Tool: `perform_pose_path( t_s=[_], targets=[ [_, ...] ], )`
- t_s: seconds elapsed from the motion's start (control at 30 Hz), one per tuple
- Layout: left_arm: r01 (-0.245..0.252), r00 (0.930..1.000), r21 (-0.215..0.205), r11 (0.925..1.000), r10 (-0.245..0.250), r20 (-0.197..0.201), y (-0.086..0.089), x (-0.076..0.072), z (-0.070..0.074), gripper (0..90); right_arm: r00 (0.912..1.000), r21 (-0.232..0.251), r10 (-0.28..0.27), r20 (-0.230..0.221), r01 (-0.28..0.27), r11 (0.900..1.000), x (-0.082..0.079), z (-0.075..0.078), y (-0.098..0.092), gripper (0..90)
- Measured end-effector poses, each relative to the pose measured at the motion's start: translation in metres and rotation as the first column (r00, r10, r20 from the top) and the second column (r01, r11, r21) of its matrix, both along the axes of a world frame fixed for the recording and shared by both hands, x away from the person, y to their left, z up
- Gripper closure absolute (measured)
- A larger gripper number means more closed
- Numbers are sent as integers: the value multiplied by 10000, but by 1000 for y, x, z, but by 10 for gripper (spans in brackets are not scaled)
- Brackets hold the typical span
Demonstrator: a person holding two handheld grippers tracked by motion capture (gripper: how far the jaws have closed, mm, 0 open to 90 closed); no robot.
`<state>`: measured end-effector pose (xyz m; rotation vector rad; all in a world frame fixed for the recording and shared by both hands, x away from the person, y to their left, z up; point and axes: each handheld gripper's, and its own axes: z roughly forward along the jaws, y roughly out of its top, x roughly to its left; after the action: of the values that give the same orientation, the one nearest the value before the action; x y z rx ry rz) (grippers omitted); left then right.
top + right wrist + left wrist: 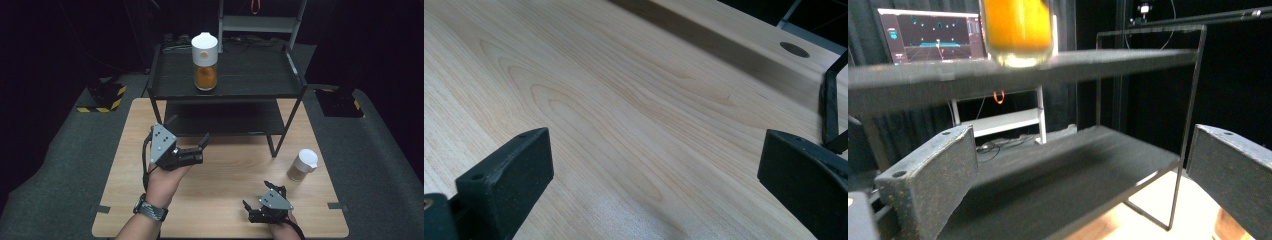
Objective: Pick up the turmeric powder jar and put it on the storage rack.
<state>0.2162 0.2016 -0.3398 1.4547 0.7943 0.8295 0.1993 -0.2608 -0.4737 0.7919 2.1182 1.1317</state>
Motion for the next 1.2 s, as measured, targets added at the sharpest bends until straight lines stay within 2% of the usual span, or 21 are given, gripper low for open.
perform_pose_path(
  t_s=[0.07, 0.3, 0.5, 0.73, 0.87, 0.97, 1.03, 1.13, 1.2],
  targets=[
    [-35, 10000, 127, 9999, 35, -49, 1, -2, -6, 3, 10000, 6, 2, -3, -2, 10000, 0, 0, 0, 6],
    [-36, 9995, 128, 9999, 40, -315, 5, -8, -28, 3, 10000, -10, 4, 1, -4, 10000, 0, 0, 0, 6],
    [-135, 9970, 287, 9995, 156, -762, 8, -13, -50, 3, 10000, -58, 16, 30, -16, 10000, -1, 0, 1, 7],
    [-132, 9928, 720, 9973, 217, -1182, 9, -20, -78, 3, 10000, -81, 11, 37, -10, 10000, -1, 0, 1, 6],
    [-194, 9871, 765, 9969, 313, -1571, 12, -22, -92, 3, 10000, -102, 18, 58, -17, 9999, -1, 0, 2, 6],
    [-261, 9842, 968, 9950, 425, -1720, 14, -23, -99, 3, 10000, -103, 7, 49, -6, 9999, -1, 0, 2, 6],
    [-292, 9799, 1017, 9944, 485, -1937, 16, -24, -107, 3, 10000, -104, -3, 42, 3, 9999, -1, 0, 2, 6],
    [-276, 9747, 1436, 9893, 585, -2157, 16, -24, -115, 3, 10000, -113, -46, 29, 47, 9999, -1, 0, 3, 6],
    [-232, 9702, 1512, 9882, 587, -2350, 17, -24, -119, 4, 10000, -117, -61, 46, 61, 9999, -1, 0, 3, 6]
  ],
)
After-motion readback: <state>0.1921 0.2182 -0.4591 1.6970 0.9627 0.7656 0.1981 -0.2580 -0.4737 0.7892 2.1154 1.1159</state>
